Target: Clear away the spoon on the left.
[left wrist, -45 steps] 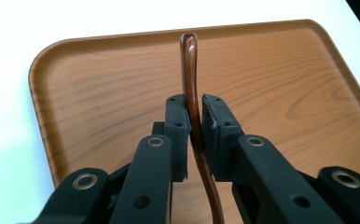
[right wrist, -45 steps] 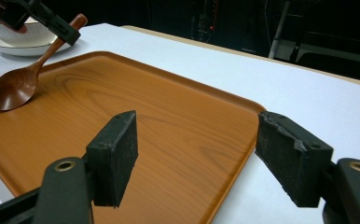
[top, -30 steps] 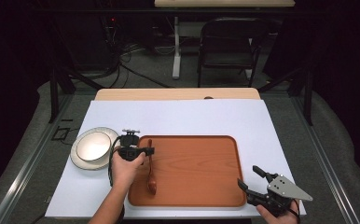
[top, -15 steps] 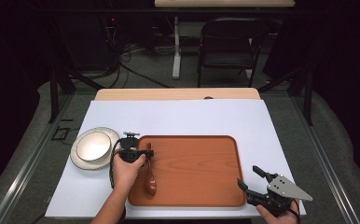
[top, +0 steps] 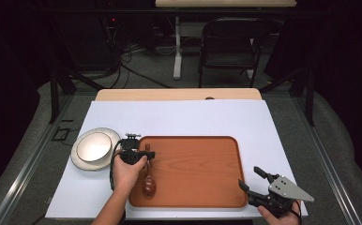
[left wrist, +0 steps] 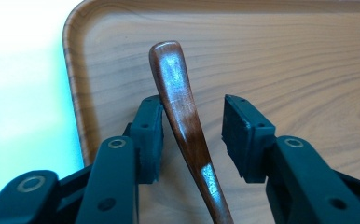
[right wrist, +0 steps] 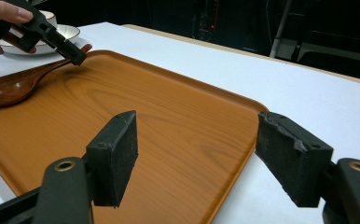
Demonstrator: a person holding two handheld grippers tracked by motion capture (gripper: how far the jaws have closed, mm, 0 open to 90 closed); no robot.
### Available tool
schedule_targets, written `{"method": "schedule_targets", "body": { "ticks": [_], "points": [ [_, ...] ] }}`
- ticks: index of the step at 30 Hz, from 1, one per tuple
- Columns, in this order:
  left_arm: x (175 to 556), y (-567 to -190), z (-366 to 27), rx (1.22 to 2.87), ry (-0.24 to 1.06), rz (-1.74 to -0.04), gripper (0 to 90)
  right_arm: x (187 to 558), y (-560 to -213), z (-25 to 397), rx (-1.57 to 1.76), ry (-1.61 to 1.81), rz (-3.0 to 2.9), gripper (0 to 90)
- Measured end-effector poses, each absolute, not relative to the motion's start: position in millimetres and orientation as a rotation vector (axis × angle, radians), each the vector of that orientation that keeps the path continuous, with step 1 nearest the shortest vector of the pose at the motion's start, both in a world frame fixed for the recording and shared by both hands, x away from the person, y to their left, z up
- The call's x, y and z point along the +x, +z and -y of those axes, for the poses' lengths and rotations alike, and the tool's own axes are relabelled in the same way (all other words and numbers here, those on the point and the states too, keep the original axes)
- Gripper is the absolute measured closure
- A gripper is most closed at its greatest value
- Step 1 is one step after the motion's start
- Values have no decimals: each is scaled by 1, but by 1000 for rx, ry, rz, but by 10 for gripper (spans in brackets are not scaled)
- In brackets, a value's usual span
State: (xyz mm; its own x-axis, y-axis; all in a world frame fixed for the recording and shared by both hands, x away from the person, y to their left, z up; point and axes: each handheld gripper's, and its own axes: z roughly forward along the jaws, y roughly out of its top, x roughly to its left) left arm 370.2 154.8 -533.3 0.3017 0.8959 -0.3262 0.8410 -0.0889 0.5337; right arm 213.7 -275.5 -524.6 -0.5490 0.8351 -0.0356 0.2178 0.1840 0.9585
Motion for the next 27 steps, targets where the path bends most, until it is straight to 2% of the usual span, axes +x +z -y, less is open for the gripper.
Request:
{"method": "schedule_targets", "body": {
  "ticks": [3,9,16,27],
  "points": [
    [369,-532,-152,1952,176,-1539,531,214,-524,275,985,1382,-1887,290],
    [368,-530,-152,1961,213,-1526,483,214,-525,275,986,1382,-1888,290],
    [362,-523,-157,1951,204,-1501,472,214,-525,275,986,1383,-1887,290],
    [340,-501,-178,1904,270,-1416,453,214,-525,274,988,1381,-1888,290]
  ]
}}
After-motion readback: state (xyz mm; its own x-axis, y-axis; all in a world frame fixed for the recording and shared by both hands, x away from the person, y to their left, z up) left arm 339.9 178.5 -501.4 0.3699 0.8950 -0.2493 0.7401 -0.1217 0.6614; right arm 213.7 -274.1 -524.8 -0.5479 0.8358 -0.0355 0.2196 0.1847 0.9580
